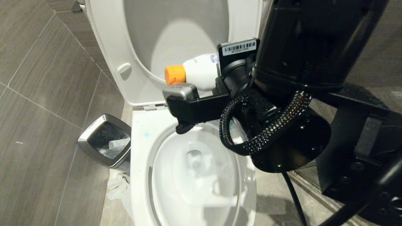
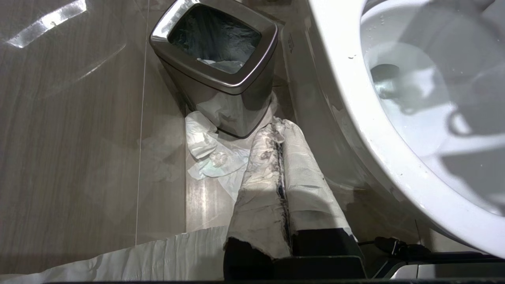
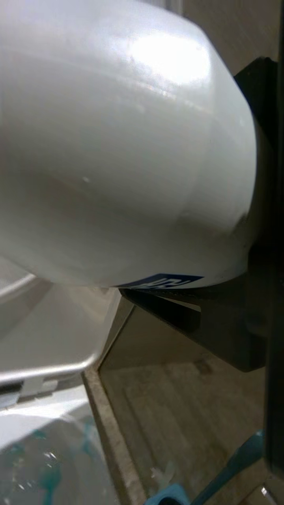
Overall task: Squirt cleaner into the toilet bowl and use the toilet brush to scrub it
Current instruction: Pour in the cleaning agent
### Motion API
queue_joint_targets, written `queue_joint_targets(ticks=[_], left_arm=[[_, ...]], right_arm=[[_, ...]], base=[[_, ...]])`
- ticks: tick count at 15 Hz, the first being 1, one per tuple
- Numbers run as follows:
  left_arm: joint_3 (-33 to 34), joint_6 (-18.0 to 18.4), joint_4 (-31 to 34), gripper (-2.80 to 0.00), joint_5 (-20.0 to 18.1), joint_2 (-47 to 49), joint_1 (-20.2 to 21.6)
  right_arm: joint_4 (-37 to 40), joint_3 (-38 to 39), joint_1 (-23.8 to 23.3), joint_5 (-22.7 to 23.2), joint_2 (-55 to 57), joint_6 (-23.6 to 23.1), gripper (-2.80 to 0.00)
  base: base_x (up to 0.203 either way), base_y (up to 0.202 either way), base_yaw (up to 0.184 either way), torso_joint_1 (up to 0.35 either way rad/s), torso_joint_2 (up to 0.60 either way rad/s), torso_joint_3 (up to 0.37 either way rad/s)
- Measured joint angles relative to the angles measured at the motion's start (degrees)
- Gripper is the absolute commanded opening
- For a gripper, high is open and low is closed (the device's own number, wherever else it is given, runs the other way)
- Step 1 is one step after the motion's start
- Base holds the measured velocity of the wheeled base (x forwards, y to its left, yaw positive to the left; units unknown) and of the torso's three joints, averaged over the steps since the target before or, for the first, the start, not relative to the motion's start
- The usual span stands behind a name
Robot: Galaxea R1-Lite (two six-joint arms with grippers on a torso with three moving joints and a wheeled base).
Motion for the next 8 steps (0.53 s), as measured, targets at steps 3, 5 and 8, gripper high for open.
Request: queue_joint_targets(ticks=[3,5,8], left_arm=[[0.0,0.0,0.0,-2.80,0.0,0.0,0.0],[0.0,0.0,0.0,-2.80,0.0,0.0,0.0],[0.0,0.0,0.0,-2.80,0.0,0.0,0.0]], right_arm=[[0.0,4.0,0.0,0.3,-0.2,-7.0,-2.80],[0.0,5.3,0.0,0.5,-0.4,-12.8,-2.80],[0.0,5.4,0.1,0.7,-0.6,-21.9,-2.80]], base=[[0.000,0.000,0.000,0.000,0.00,0.000],[0.000,0.000,0.000,0.000,0.00,0.000],[0.000,0.000,0.000,0.000,0.00,0.000]])
